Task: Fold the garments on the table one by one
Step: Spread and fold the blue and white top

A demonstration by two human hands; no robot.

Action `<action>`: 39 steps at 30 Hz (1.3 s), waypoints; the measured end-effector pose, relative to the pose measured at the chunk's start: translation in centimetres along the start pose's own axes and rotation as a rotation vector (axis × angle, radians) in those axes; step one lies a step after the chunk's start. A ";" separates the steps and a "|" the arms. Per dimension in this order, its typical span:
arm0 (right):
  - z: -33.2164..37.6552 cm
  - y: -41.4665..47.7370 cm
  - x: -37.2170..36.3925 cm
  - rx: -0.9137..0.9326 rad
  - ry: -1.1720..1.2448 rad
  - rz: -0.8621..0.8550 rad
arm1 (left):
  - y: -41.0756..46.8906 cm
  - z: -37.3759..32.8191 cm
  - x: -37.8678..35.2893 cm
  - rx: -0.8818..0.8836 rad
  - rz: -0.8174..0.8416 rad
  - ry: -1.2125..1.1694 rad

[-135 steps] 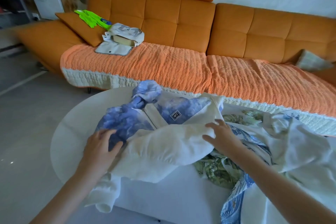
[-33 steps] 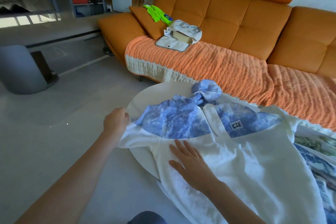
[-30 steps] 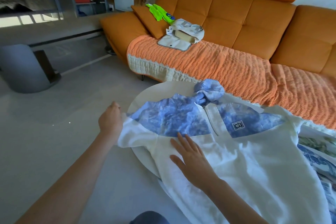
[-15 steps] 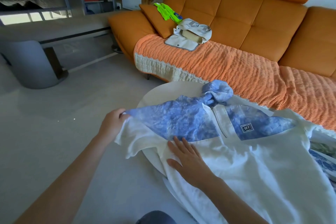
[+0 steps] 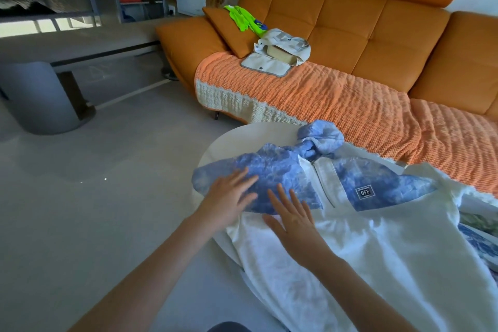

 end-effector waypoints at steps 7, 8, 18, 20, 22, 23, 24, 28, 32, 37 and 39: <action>-6.7 -0.3 4.1 -0.176 -0.081 0.003 | 1.1 4.8 -5.7 0.150 0.382 0.418; -7.7 -0.4 4.5 -0.195 -0.134 0.033 | 1.7 5.7 -5.2 0.203 0.385 0.378; -13.9 2.3 14.8 -0.160 -0.119 -0.342 | 8.4 1.1 0.0 0.294 0.071 0.266; -16.3 3.8 15.5 -0.222 -0.162 -0.258 | 8.7 -1.2 -1.4 0.208 0.101 0.240; -17.9 4.7 13.6 -0.242 -0.233 -0.078 | 8.7 -2.3 -4.2 0.174 0.238 0.203; -18.8 4.8 12.3 -0.252 -0.273 0.001 | 8.7 -2.5 -5.4 0.168 0.282 0.220; -19.7 4.6 11.2 -0.278 -0.294 0.051 | 8.8 -2.5 -6.2 0.166 0.299 0.258; -23.5 3.4 10.4 -0.449 -0.193 -0.024 | 10.9 -2.0 -6.7 0.198 0.297 0.296; -24.9 4.2 11.4 -0.528 -0.128 -0.062 | 13.6 -1.6 -7.2 0.187 0.285 0.277; -27.4 5.5 12.2 -0.564 -0.077 -0.146 | 17.3 -1.5 -7.7 0.099 0.245 0.270; -28.3 5.9 12.7 -0.577 -0.056 -0.153 | 18.5 -1.5 -7.8 0.050 0.247 0.289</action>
Point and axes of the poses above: each hand's wrist, its own y-axis towards the middle knuckle, its own x-axis out of the back of the hand, z = x × y, the point moved 8 cm from there along y, towards the middle knuckle, and after that the axes turned 12 degrees about y, right-handed, at the moved point
